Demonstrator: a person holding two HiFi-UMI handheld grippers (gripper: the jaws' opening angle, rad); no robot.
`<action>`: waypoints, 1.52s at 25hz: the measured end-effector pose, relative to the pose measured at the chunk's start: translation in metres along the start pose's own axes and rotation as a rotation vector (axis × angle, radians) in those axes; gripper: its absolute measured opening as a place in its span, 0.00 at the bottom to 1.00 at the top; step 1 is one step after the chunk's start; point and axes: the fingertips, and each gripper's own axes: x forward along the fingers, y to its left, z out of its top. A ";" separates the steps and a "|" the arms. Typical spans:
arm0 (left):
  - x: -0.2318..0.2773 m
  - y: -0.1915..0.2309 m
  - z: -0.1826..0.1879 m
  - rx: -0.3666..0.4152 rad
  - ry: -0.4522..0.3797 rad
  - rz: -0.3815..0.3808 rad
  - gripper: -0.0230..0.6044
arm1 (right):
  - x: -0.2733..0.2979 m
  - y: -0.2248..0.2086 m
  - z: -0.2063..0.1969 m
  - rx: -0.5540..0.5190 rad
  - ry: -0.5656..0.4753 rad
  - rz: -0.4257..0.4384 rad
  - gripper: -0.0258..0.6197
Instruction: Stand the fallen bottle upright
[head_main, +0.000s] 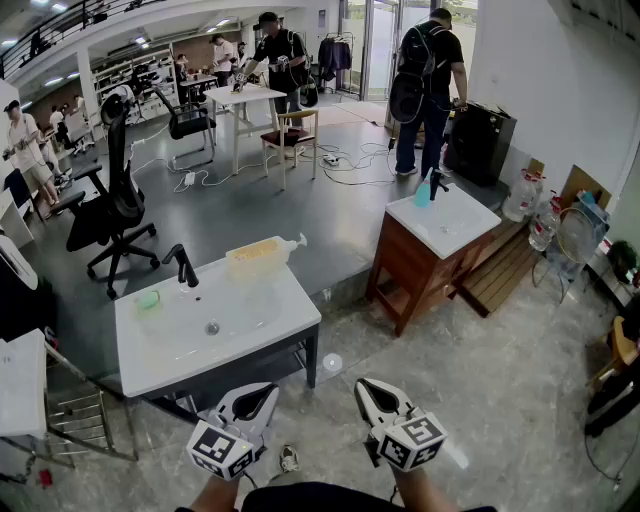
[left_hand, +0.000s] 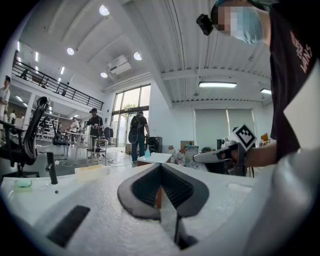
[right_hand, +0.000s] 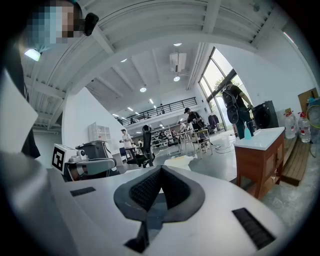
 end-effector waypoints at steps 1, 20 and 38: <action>0.001 0.003 -0.001 -0.002 0.001 -0.002 0.07 | 0.004 0.000 0.000 0.002 0.001 -0.001 0.04; 0.039 0.104 -0.025 -0.069 0.074 -0.123 0.43 | 0.116 -0.020 0.003 0.279 -0.057 -0.037 0.29; 0.116 0.168 -0.051 -0.111 0.138 -0.034 0.44 | 0.193 -0.105 0.004 0.376 -0.004 -0.001 0.30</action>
